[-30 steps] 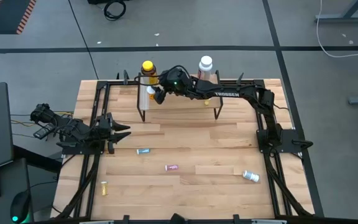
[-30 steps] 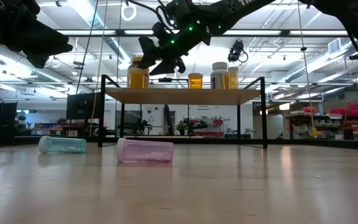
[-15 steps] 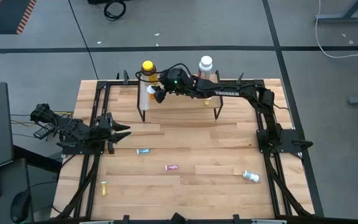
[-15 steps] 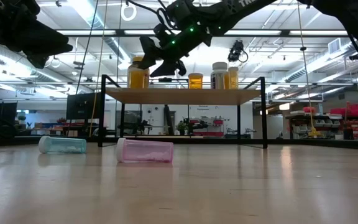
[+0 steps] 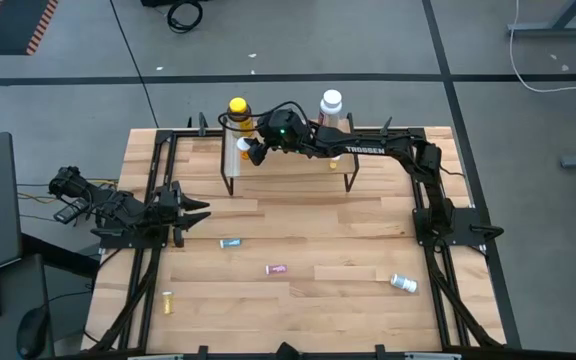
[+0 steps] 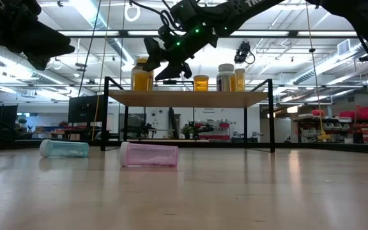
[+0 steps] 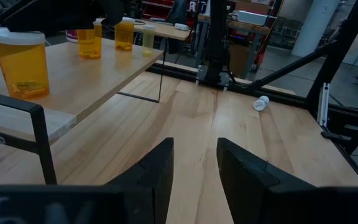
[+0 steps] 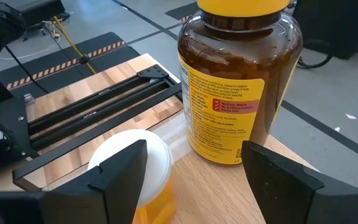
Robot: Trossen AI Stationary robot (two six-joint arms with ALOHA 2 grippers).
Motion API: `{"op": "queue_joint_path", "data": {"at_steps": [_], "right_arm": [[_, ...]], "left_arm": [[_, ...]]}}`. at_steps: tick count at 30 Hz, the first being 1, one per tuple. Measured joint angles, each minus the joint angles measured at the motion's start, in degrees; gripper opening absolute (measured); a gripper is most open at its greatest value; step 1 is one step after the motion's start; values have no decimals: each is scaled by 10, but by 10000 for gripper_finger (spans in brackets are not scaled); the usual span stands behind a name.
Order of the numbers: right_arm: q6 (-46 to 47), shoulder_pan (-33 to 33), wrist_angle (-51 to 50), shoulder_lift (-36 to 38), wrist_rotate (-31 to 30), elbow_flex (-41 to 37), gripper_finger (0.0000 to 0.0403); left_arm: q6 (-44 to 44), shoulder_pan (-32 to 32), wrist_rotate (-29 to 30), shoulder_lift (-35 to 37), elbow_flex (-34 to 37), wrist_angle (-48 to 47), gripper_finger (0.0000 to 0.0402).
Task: Pick and place medicine bottles onto shelf by color
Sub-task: Put the lid into the large orange pill bottle on the shelf, then put the blue pill bottle on the shelf
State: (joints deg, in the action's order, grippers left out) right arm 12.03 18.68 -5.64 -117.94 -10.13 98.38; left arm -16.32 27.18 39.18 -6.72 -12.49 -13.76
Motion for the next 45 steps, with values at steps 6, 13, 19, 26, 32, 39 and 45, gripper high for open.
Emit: {"op": "queue_joint_path", "data": {"at_steps": [6, 13, 19, 26, 32, 39, 45], "right_arm": [[-18, -1, 36, 0, 8, -3, 271], [-23, -5, 41, 2, 12, -3, 271], [-38, -14, 42, 5, 14, -3, 271], [-48, -17, 43, 21, 5, -3, 271], [-52, -17, 23, 32, -3, -2, 271], [-48, -40, -69, 41, -3, -1, 271], [-52, -63, -80, 36, -15, -1, 271]], "left_arm": [[0, 0, 0, 0, 0, 0, 130], [0, 0, 0, 0, 0, 0, 130], [0, 0, 0, 0, 0, 0, 130], [0, 0, 0, 0, 0, 0, 130], [-1, 0, 0, 0, 0, -1, 130], [-7, 0, 0, 0, 0, -3, 130], [-8, 0, 0, 0, 0, -3, 130]]}}
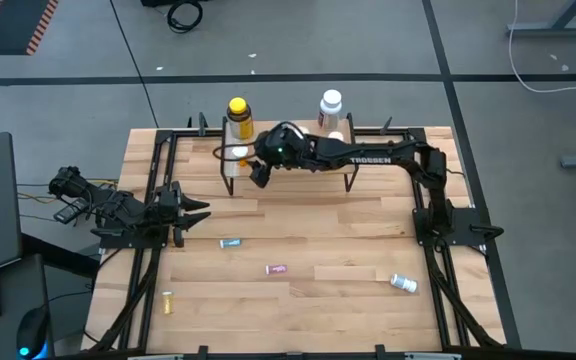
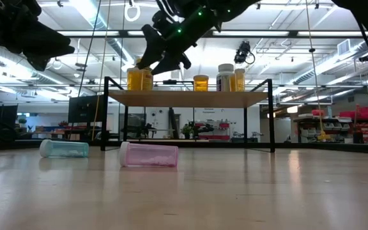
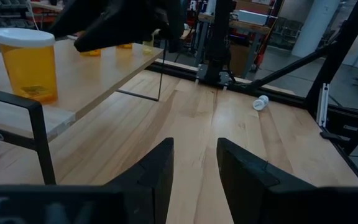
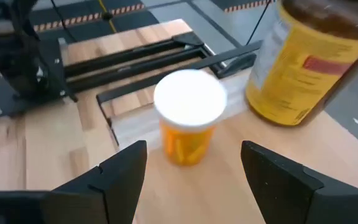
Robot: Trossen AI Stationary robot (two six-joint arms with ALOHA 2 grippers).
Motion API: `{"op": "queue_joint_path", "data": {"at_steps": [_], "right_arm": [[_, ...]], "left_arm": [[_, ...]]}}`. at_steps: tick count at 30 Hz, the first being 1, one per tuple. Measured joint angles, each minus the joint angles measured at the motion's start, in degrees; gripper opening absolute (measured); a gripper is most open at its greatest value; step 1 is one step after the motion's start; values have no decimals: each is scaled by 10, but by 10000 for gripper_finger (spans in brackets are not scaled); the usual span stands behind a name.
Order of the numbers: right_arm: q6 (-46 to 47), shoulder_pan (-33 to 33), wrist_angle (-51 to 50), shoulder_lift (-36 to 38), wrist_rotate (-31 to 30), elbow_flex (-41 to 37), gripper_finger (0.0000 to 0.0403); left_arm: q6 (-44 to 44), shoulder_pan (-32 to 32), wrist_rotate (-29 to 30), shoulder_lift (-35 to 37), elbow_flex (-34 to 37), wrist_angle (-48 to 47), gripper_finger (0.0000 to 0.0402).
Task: Pick and place medicine bottles onto shelf by color
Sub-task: Put the blue pill bottle on the shelf
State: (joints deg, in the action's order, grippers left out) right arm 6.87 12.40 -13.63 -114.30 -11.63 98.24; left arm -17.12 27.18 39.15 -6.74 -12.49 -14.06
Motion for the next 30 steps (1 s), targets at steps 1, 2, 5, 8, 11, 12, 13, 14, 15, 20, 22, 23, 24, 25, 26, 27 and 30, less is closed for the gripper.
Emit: {"op": "queue_joint_path", "data": {"at_steps": [1, 2, 5, 8, 11, 12, 13, 14, 15, 20, 22, 23, 24, 25, 26, 27, 30], "right_arm": [[0, -1, 0, 0, -8, 0, 271], [0, -1, 0, 0, -14, 0, 271], [1, 2, -1, 0, -24, 0, 271], [4, 6, 11, -8, -39, 1, 271], [4, 6, 21, -27, -39, 0, 271], [4, 6, 22, -31, -37, 0, 271], [4, 6, 11, -31, -38, -1, 271], [2, 6, 21, -34, -38, -1, 271], [1, 6, 36, -37, -39, 1, 271], [0, 8, 36, -39, -42, 0, 271], [0, 8, 37, -39, -42, 0, 271], [0, 8, 36, -39, -42, 0, 271], [0, 8, 33, -39, -42, 0, 271], [0, 8, 30, -38, -40, 0, 271], [0, 8, 27, -38, -37, 0, 271], [0, 6, 20, -36, -36, 0, 271], [7, -3, -20, -25, -25, 0, 271]], "left_arm": [[-1, 0, 0, 0, 0, 0, 130], [-2, 0, 0, 0, 0, 0, 130], [-3, 0, 0, 0, 0, 0, 130], [-3, 0, 0, 0, 0, 0, 130], [-3, 0, 0, 0, 0, 0, 130], [-3, 0, -1, 0, 0, 0, 130], [-3, 0, -1, 0, 0, 0, 130], [-3, 0, -2, 0, 0, 1, 130], [-2, 0, -3, 0, 0, 0, 130], [-2, 0, -3, 0, 0, -2, 130], [-2, 0, -3, 0, 0, -1, 130], [-2, 0, -3, 0, 0, -2, 130], [-2, 0, -3, 0, 0, -2, 130], [-2, 0, -3, 0, 0, -3, 130], [-2, 0, -3, 0, 0, -5, 130], [-2, 0, -3, 0, 0, -5, 130], [-2, 0, -3, 0, 0, -5, 130]]}}
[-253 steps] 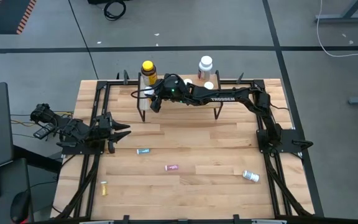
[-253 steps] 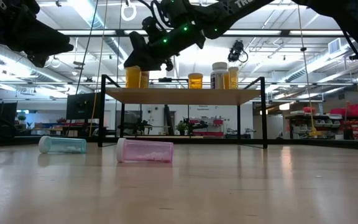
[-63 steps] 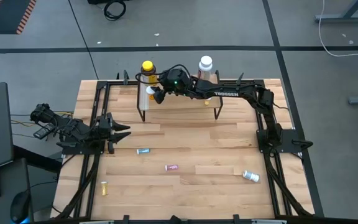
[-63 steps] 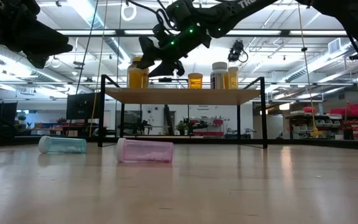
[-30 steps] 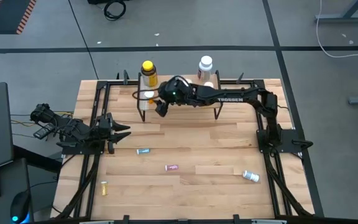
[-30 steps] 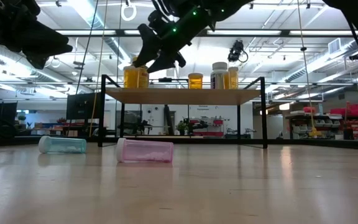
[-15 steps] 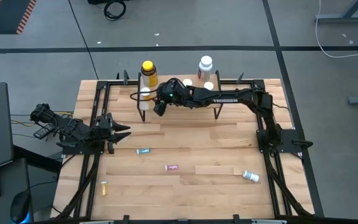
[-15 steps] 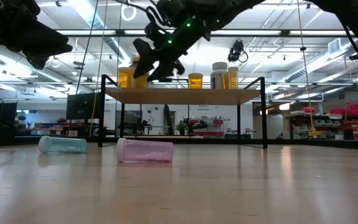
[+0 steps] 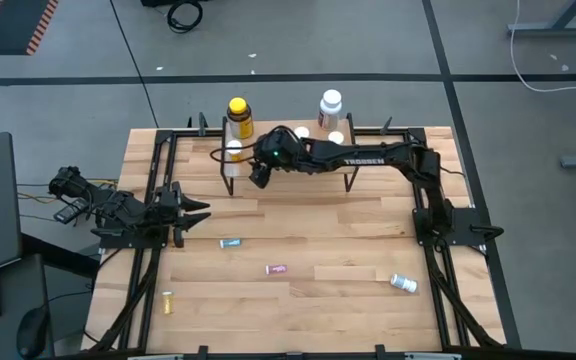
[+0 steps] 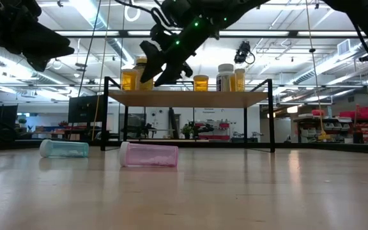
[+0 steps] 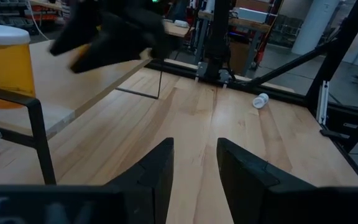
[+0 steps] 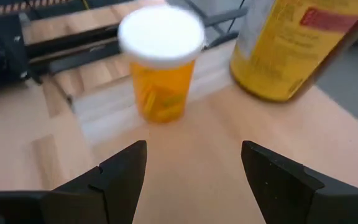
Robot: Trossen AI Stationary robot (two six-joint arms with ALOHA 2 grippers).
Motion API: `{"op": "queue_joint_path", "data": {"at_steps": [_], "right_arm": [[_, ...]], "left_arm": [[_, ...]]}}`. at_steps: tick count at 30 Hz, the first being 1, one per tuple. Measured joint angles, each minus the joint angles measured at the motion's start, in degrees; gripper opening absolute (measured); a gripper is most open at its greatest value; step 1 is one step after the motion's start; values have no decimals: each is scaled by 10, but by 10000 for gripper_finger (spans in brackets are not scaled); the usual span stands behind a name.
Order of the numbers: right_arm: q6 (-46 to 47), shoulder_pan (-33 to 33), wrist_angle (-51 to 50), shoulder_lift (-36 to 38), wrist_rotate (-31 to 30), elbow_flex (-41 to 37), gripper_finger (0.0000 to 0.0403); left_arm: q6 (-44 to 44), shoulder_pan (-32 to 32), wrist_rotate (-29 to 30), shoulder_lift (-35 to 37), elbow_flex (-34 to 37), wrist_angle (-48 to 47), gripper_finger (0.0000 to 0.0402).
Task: Pick and place medicine bottles onto shelf by color
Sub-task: Put the blue pill bottle on the shelf
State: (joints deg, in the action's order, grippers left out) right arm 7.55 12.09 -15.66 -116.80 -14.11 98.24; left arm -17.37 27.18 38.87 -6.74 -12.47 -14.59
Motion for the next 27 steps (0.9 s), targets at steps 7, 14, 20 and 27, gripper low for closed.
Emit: {"op": "queue_joint_path", "data": {"at_steps": [7, 14, 20, 27], "right_arm": [[42, -55, -86, 17, 44, 0, 271], [54, -132, -72, 3, 59, -2, 271], [29, -170, 1, -27, 62, -5, 264], [6, -182, 3, -84, 73, 5, 252]], "left_arm": [[0, 0, 0, 0, 0, -3, 130], [-5, 0, 1, 0, 0, 2, 130], [-18, 0, 0, 0, 0, -8, 130], [-51, 0, -2, -16, 1, -41, 130]]}}
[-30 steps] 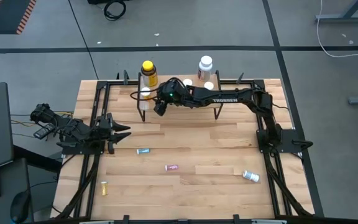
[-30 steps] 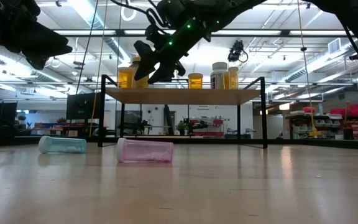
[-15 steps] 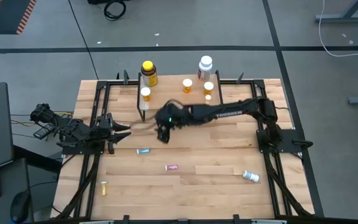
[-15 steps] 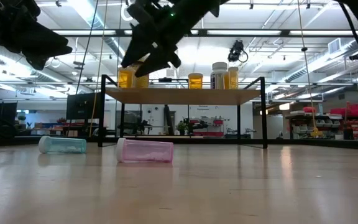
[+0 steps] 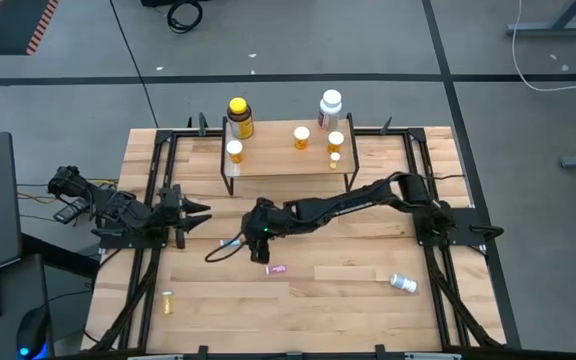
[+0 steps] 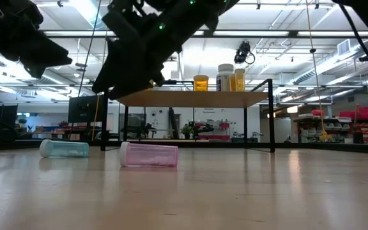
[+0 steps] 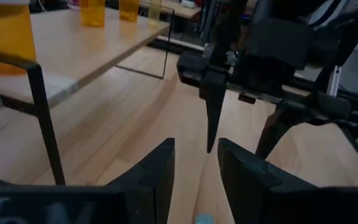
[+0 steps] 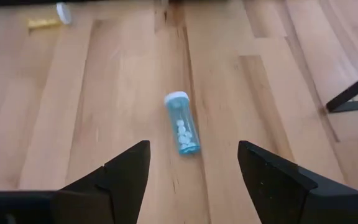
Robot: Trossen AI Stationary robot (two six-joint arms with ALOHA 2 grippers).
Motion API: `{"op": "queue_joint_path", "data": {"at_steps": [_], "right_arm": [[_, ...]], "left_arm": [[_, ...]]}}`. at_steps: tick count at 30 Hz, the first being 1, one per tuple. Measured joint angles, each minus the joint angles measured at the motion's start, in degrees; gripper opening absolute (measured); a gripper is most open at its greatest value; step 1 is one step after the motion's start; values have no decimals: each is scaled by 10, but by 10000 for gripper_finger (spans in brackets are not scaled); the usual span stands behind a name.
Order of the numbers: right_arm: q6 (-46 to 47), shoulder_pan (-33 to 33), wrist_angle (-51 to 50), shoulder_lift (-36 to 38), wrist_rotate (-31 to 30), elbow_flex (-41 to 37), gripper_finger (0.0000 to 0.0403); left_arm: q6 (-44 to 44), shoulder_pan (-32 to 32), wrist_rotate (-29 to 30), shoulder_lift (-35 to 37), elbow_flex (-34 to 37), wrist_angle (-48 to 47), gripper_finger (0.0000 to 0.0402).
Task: Pick and place medicine bottles onto shelf by color
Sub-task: Put the blue pill bottle on the shelf
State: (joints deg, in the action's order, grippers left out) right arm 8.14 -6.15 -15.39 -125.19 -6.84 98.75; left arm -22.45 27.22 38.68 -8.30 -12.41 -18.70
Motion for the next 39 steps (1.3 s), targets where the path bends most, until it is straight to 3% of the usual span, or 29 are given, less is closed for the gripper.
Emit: {"op": "queue_joint_path", "data": {"at_steps": [6, 11, 25, 39], "right_arm": [[-19, -9, -18, -35, 10, 42, 251], [-38, -14, -13, -67, 20, 67, 251], [-95, 5, 25, -172, 7, 168, 249], [-94, 13, 42, -173, 65, 166, 249]], "left_arm": [[-25, 0, -2, -15, -1, -1, 130], [-36, 0, -40, -23, -1, -2, 130], [-45, 0, -42, -41, 0, -3, 130], [-67, 0, -42, -45, 0, -22, 130]]}}
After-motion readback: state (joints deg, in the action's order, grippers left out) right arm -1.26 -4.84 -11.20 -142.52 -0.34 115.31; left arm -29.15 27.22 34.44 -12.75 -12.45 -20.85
